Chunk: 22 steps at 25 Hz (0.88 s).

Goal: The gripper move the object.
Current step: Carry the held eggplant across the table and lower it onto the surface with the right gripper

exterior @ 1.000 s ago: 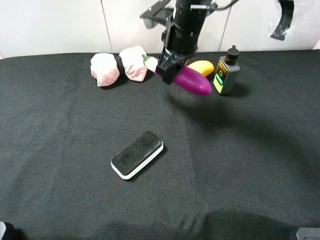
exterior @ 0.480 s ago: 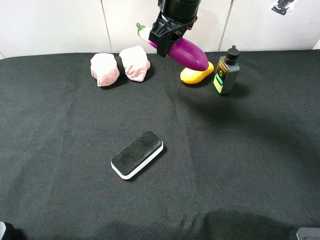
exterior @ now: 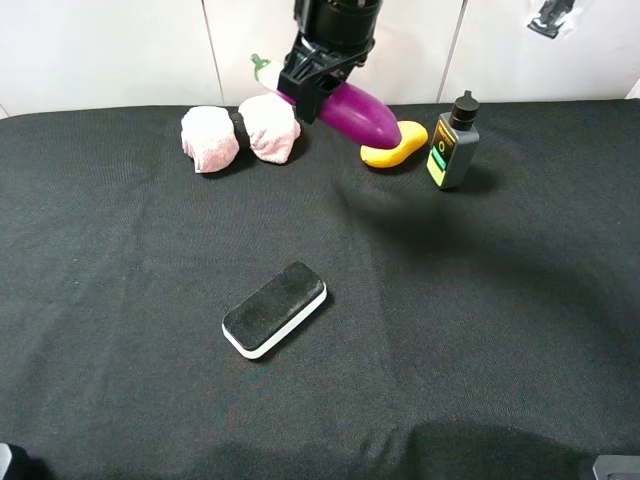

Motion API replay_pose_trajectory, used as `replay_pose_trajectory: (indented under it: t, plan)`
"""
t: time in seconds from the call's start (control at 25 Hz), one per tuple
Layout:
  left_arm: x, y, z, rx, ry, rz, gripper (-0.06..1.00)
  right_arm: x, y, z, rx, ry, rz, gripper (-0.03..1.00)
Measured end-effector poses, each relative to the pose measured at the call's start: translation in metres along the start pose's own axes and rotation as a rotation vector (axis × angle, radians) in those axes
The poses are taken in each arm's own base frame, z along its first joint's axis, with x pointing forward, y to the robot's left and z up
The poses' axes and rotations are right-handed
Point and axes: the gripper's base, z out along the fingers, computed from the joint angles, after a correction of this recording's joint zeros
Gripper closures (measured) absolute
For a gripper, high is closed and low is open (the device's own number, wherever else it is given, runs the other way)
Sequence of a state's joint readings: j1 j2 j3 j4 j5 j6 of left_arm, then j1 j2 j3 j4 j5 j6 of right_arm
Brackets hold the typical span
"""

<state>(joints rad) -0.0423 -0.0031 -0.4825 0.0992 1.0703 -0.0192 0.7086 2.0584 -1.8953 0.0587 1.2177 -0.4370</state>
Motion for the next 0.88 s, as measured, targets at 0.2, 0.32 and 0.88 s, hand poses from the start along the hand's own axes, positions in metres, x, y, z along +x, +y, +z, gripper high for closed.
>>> replay_pose_trajectory:
  t: [0.2, 0.32, 0.88]
  plan:
    - [0.000, 0.000, 0.000, 0.000, 0.000, 0.000, 0.24, -0.010, 0.025, 0.001, -0.017, -0.003, -0.048, 0.59]
    - [0.000, 0.000, 0.000, 0.000, 0.000, 0.000, 0.24, -0.015, 0.039, 0.002, -0.026, -0.005, -0.068, 0.59]
    - [0.000, 0.000, 0.000, 0.000, 0.000, 0.000, 0.24, -0.033, 0.102, 0.002, -0.069, -0.042, -0.119, 0.59]
